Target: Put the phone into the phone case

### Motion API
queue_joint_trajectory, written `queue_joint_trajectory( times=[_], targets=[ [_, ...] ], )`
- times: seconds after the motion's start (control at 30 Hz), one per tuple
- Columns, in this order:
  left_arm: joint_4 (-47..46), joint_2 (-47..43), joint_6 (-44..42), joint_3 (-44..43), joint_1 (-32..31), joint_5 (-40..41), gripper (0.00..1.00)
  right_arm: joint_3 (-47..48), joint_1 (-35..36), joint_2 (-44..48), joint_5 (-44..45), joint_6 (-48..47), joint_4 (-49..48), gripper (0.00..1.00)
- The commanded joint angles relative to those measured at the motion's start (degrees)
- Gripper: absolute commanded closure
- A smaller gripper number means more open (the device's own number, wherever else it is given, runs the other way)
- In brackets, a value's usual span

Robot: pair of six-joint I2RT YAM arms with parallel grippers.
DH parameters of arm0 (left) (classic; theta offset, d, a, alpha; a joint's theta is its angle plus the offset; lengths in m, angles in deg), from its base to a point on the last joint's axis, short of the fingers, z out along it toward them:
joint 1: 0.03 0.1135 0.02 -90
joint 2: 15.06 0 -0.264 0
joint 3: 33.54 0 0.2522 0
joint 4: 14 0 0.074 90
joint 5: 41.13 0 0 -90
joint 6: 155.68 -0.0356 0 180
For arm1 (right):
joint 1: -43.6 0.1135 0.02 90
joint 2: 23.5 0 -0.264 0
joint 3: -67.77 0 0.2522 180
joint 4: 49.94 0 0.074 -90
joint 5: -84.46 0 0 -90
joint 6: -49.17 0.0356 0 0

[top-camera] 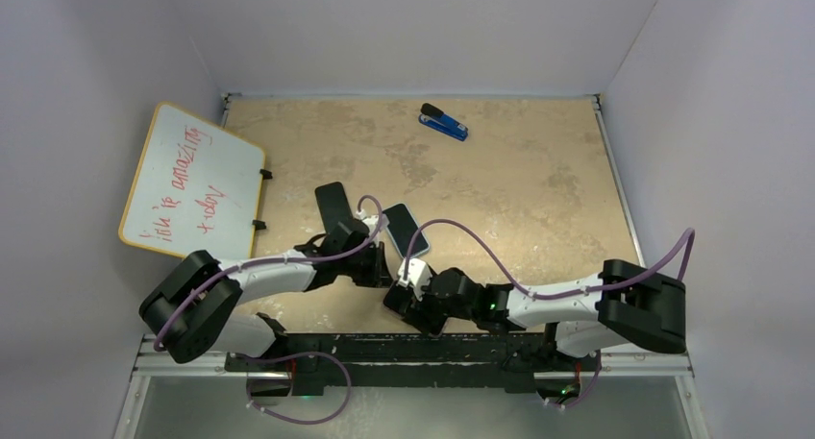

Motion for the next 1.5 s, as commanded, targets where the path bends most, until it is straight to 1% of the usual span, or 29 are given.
queue_joint_trajectory(
  times=[0.0, 0.07, 0.1, 0.17, 0.3, 0.37, 0.47, 0.6, 0.7, 0.8, 0.87, 0.93, 1.03, 1.13, 1.27, 1.37, 1.47],
  targets=[
    [-1.07, -0.66, -1.04, -4.44, 1.18, 1.85, 0.93, 0.22, 0.44, 0.73, 1.21, 2.77, 4.51, 0.42],
    [0.62, -1.31, -0.91, -5.57, 1.17, 2.47, 0.83, 0.39, 0.44, 1.15, 1.57, 3.19, 5.16, 0.35],
    [1.31, -1.85, -0.86, -6.48, 1.22, 2.96, 0.74, 0.60, 0.44, 1.29, 1.64, 3.42, 5.45, 0.31],
    [5.39, -2.70, -0.85, -7.83, 1.27, 4.38, 0.63, 1.12, 0.44, 1.53, 1.94, 4.23, 6.06, 0.21],
    [11.26, -4.93, -1.48, -9.90, 1.26, 7.74, 0.56, 1.82, 0.44, 2.42, 2.28, 6.53, 6.33, 0.12],
    [13.92, -6.35, -1.95, -10.46, 1.28, 9.47, 0.55, 1.59, 0.44, 3.75, 2.06, 7.62, 5.93, 0.08],
    [16.53, -8.55, -2.33, -10.11, 1.28, 9.24, 0.55, 1.57, 0.43, 7.11, 0.34, 11.03, 7.44, 0.05],
    [15.69, -11.51, 0.03, -5.73, 1.21, 3.68, 0.57, 2.01, -0.21, 11.76, 2.17, 13.56, 10.34, 0.03],
    [13.20, -13.82, 2.91, -1.63, 1.17, 0.24, 0.57, 3.19, -3.80, 13.27, -0.62, 15.65, 14.07, 0.05],
    [10.80, -15.81, 5.52, 1.54, 0.94, -1.00, 0.57, 3.60, -10.58, 13.37, -7.62, 18.16, 16.48, 0.14],
    [8.59, -16.23, 7.15, 3.51, 0.72, -2.13, 0.56, 3.25, -14.52, 13.04, -11.96, 19.31, 16.37, 0.21],
    [5.89, -15.89, 9.08, 5.22, 0.44, -3.51, 0.56, 3.70, -16.33, 11.69, -14.16, 19.36, 17.10, 0.26],
    [2.88, -14.81, 11.48, 6.70, -1.06, -4.23, 0.56, 5.13, -17.37, 8.54, -17.67, 18.84, 18.25, 0.29],
    [2.40, -13.99, 13.43, 7.36, -3.35, -2.25, 0.55, 5.26, -17.79, 5.87, -20.15, 19.56, 17.97, 0.28],
    [-0.25, -12.49, 15.30, 8.05, -5.39, -0.25, 0.55, 4.91, -18.15, 3.26, -20.84, 20.85, 17.88, 0.22],
    [-0.82, -12.01, 16.51, 8.47, -6.37, 0.82, 0.57, 4.78, -18.32, 1.28, -24.07, 21.42, 17.55, 0.19],
    [0.09, -11.82, 16.55, 8.23, -6.90, 1.92, 0.60, 4.80, -18.28, -0.56, -28.26, 22.65, 16.97, 0.18]
  ],
)
